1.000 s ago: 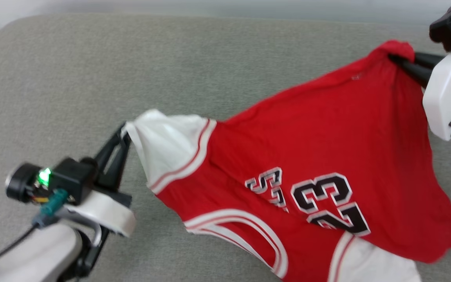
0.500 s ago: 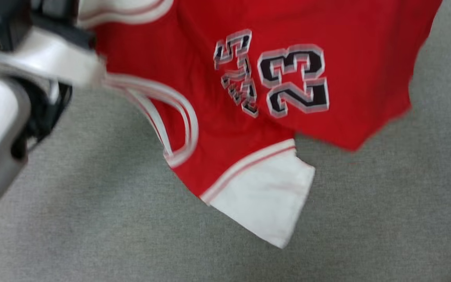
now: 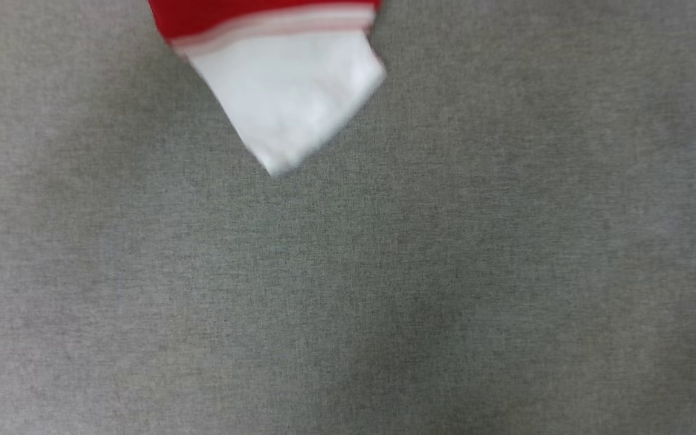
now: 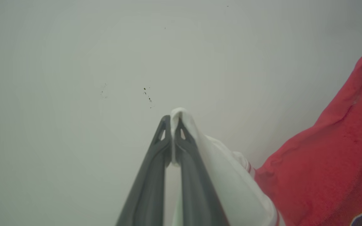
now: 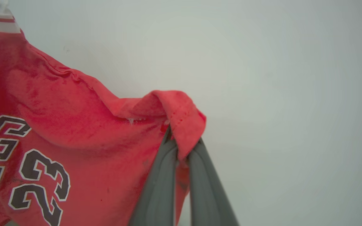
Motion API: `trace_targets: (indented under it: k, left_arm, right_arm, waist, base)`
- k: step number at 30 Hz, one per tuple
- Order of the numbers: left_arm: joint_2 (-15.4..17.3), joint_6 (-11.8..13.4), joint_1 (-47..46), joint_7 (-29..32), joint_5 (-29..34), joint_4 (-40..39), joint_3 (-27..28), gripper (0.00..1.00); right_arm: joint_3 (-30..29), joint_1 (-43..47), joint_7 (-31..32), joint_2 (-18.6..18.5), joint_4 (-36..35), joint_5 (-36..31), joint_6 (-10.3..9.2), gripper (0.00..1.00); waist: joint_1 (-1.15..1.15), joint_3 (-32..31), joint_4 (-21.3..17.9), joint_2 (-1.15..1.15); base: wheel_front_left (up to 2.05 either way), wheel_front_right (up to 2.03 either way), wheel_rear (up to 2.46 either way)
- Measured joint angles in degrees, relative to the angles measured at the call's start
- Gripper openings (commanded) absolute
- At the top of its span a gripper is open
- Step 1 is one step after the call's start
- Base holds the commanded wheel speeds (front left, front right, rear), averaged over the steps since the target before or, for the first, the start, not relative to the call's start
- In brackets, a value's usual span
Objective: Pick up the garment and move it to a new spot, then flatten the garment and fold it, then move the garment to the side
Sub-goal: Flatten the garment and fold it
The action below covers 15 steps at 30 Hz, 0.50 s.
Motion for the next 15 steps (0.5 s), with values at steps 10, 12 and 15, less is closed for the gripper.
trace_targets:
  k: [10, 12, 15]
  left_arm:
    - [-3.9, -3.3, -15.4, -1.4, 2.7, 8.2, 0.9, 0.0]
    - [-4.4, -3.6, -16.4, -1.5, 2.7, 9.6, 0.8, 0.0]
    - [-4.8, -4.3, -16.2, -1.9, 2.6, 11.7, 0.1, 0.0]
  right_arm:
    - [3.4, -15.7, -4.4, 1.8, 9.1, -1.7, 0.0, 0.0]
    - [4.8, -16.8, -6.0, 2.5, 11.5, -1.6, -0.01, 0.0]
    - [8.9, -16.8, -7.6, 3.0, 14.5, -1.2, 0.0, 0.0]
  waist:
    - [0.0, 5.4, 1.2, 0.0]
    - [0.0, 6.0, 1.3, 0.0]
    - [0.0, 6.4, 1.4, 0.0]
  base:
    - [0.0, 0.0, 0.0]
    - [0.0, 0.0, 0.0]
    - [0.0, 0.0, 0.0]
